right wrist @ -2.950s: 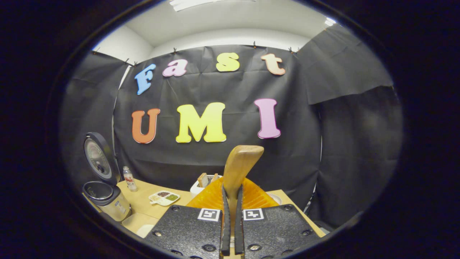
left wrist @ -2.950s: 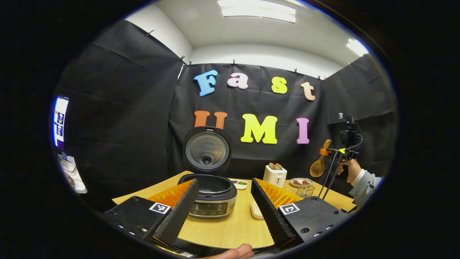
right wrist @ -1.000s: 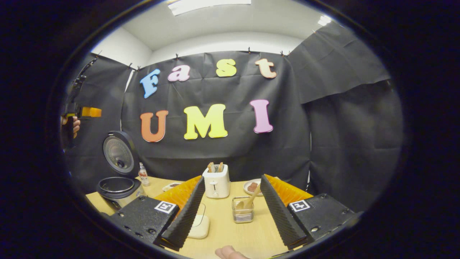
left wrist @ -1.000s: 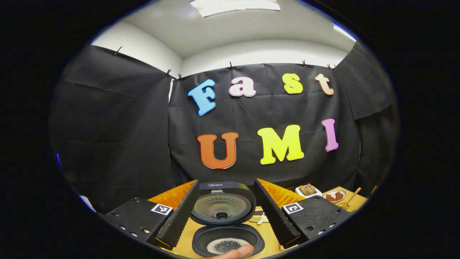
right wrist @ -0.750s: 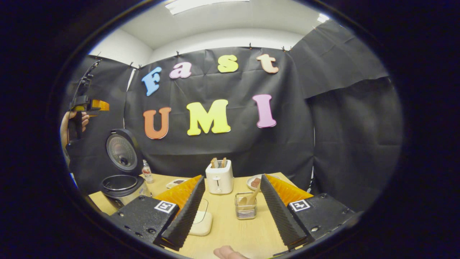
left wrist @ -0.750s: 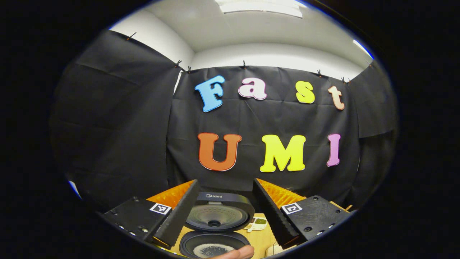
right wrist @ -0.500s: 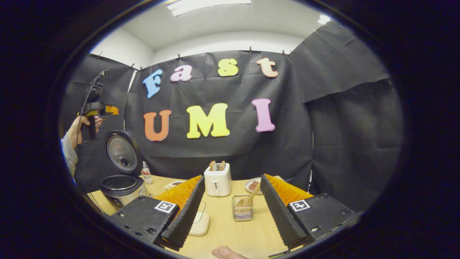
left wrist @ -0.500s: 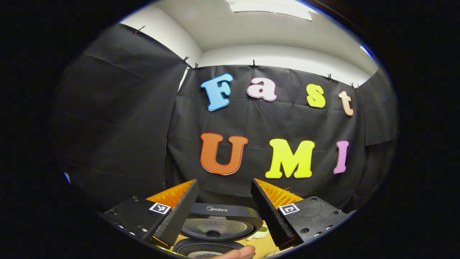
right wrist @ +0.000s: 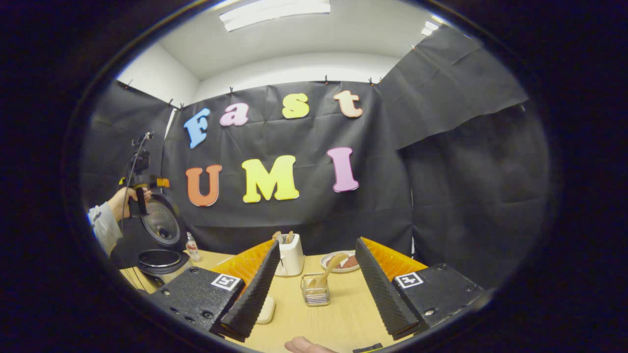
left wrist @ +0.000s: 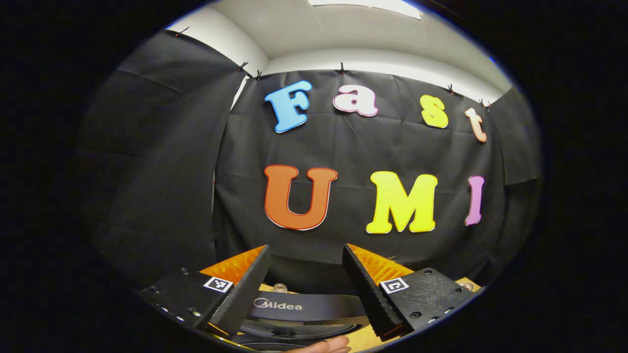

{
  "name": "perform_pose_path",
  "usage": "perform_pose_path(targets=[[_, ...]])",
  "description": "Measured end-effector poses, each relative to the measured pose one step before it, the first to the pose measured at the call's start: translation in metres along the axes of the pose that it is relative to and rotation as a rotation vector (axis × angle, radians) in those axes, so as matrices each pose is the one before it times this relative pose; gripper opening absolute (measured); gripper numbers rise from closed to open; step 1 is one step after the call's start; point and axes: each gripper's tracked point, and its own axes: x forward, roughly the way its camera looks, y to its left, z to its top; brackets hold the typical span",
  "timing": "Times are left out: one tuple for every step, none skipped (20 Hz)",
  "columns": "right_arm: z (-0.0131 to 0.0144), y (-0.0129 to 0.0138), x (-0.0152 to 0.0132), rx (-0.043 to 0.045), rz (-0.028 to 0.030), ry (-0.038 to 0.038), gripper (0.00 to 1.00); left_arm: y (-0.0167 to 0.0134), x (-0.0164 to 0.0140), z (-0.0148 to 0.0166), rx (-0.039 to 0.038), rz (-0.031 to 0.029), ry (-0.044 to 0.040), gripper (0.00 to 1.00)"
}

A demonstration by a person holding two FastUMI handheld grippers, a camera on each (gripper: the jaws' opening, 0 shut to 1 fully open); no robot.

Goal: Close the left gripper, press the button to open the rice cooker; take a wooden spoon from the chopstick holder with the right hand, scoop a spoonful of rice and pour it into the rice cooker, then put the wooden spoon back into the chopstick holder.

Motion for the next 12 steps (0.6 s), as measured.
perform_pose_path(targets=[[0.00539,-0.00289,-0.00448,0.01196,-0.00565,-0.01044,0.99,0.00724,-0.00159,0.00216,0.07454,0.0425,-0.02618,0.94],[0.0033,-0.0014,-0.00454,0.00824,-0.00466,-0.00805,0.94,-0.00177,-0.00108,-0.00118,0.03562,-0.01734,0.02355,0.98],[0.00353,-0.00107,-0.00431,0.00454,-0.00504,-0.00593,0.99,-0.00223,-0.0069,0.00437,0.00647,-0.01033,-0.01012,0.95],[0.00379,-0.00068,-0.0043,0.00283,-0.00327,-0.00575,1.0,-0.00166,-0.00235,-0.003,0.00355,-0.00667,0.02742,0.97],[0.00441,0.00166,-0.00509,0.00211,0.00034,-0.00577,1.0,-0.00196,-0.00439,-0.0001,0.00581,0.00185,0.00662,0.97],[0.00331,0.00238,-0.0062,0.00029,0.00394,-0.00508,1.0,-0.00127,-0.0057,-0.00429,-0.00041,-0.00148,0.01198,1.0],[0.00315,0.00331,-0.00547,-0.00228,0.00706,-0.0038,1.0,-0.00094,-0.00605,-0.00197,0.00076,-0.00107,0.00432,1.0],[0.00248,0.00375,-0.00704,-0.00427,0.00909,-0.004,1.0,-0.0015,-0.00635,-0.00073,0.00272,-0.00121,0.00373,1.0],[0.0032,0.00298,-0.00739,-0.00148,0.01091,-0.00661,1.0,-0.00014,-0.00737,-0.00113,0.00261,-0.00204,0.00026,1.0],[0.00334,0.00366,-0.00638,-0.00239,0.01199,-0.00258,1.0,-0.00103,-0.00724,-0.00133,0.0017,0.00033,-0.00036,1.0],[0.00174,0.00353,-0.00636,-0.00244,0.01135,-0.00131,1.0,-0.00057,-0.0053,-0.00221,0.00325,0.00043,-0.00104,1.0],[0.00269,0.00192,-0.00615,-0.00287,0.0105,-0.00368,1.0,-0.0016,-0.00439,-0.00141,0.00047,0.00036,0.00133,1.0]])
